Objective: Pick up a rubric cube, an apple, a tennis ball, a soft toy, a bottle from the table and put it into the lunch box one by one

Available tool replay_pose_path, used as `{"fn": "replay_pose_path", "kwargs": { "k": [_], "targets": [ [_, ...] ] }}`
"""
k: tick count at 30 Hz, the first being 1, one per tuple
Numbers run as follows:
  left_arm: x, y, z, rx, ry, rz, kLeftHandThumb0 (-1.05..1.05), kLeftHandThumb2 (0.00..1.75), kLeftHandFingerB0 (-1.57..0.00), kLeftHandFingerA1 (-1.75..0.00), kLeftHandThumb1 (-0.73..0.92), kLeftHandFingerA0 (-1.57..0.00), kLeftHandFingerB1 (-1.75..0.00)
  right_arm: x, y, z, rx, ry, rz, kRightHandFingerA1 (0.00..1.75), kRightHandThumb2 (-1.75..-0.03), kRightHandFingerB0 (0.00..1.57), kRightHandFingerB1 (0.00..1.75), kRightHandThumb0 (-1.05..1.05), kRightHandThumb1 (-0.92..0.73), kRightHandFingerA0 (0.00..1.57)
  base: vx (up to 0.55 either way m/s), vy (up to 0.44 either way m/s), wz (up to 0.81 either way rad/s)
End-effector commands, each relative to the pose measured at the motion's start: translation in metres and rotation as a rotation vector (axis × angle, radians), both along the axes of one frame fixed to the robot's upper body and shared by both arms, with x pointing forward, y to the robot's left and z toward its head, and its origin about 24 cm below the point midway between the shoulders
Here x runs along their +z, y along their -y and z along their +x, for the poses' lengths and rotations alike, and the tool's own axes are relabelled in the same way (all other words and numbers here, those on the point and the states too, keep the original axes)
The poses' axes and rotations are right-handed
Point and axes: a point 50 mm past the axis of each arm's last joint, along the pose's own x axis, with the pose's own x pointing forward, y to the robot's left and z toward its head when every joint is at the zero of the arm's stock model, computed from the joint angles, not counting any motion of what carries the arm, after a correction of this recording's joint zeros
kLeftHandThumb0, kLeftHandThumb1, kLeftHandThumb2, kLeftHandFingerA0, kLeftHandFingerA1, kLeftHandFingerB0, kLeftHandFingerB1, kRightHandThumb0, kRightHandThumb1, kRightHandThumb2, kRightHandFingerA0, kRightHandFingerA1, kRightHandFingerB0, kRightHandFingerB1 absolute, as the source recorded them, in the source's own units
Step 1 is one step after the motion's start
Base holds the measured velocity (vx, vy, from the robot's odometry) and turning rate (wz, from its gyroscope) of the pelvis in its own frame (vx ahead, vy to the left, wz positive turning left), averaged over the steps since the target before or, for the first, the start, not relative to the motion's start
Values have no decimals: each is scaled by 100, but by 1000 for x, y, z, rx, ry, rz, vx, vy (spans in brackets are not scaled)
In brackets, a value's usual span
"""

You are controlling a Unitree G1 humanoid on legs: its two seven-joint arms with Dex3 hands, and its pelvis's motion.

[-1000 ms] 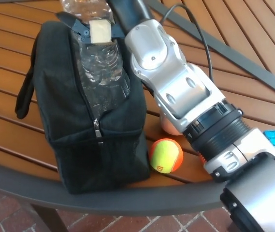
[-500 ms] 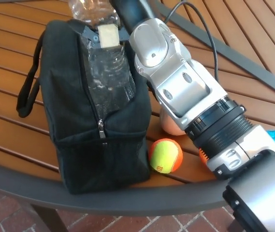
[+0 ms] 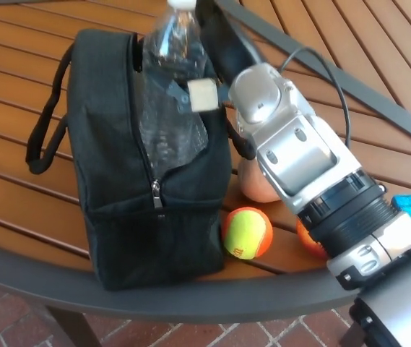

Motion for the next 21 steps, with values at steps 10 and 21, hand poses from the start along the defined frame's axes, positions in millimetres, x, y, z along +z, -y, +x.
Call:
{"fn": "replay_pose_path", "kwargs": {
  "k": [10, 21],
  "targets": [
    [3, -7, -5, 14, -11, 11, 16, 118, -94, -123, 46, -106, -107, 16, 10, 4, 168, -37, -558, 20, -97, 15, 24, -105, -63, 0, 0, 0, 0],
    [5, -7, -5, 4, 6, 26, 20, 119, -101, -115, 48, -110, -105, 32, 14, -2, 235, 209, -1282, 11, -107, 13, 34, -94, -69, 0, 0, 0, 0]
  ]
}}
